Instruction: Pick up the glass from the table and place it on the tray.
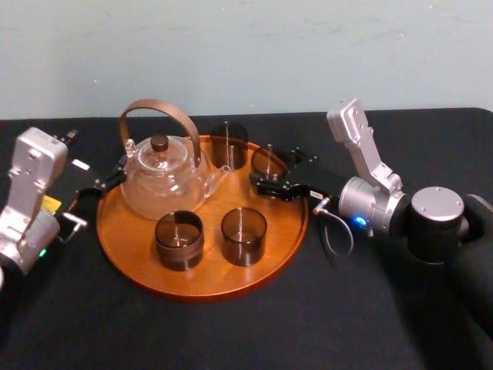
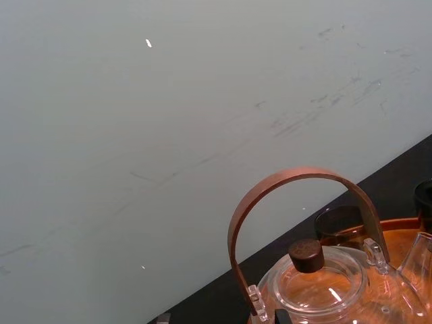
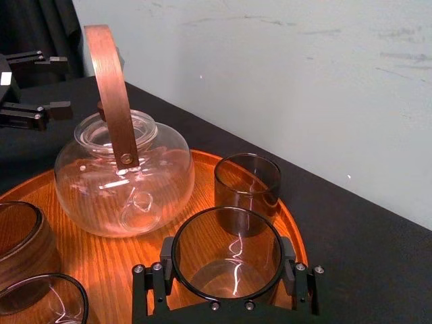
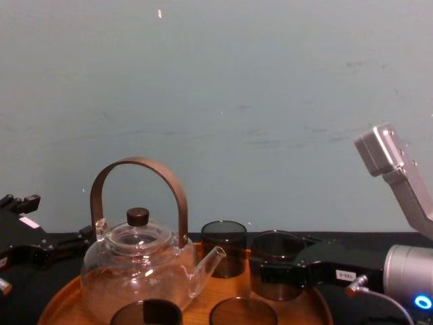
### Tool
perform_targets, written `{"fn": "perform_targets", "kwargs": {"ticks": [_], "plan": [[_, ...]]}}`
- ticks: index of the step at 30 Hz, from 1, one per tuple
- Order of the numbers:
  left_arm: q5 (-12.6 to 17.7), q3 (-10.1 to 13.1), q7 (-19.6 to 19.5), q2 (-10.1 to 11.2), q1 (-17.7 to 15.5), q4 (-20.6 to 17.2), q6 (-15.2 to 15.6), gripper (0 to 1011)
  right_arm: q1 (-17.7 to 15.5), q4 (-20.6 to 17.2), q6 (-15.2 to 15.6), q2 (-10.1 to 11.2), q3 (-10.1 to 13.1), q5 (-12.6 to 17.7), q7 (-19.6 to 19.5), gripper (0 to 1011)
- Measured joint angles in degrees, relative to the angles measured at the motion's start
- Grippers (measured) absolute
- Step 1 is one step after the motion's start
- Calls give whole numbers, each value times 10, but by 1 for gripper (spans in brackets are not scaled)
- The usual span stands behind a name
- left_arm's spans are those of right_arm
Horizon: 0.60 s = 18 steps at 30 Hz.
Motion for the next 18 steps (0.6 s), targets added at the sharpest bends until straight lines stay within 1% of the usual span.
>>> {"fn": "perform_targets", "kwargs": {"ticks": [18], "plan": [[0, 0, 0, 0, 0, 0, 0, 1001, 10, 29, -15, -13, -2, -6, 8, 907]]}}
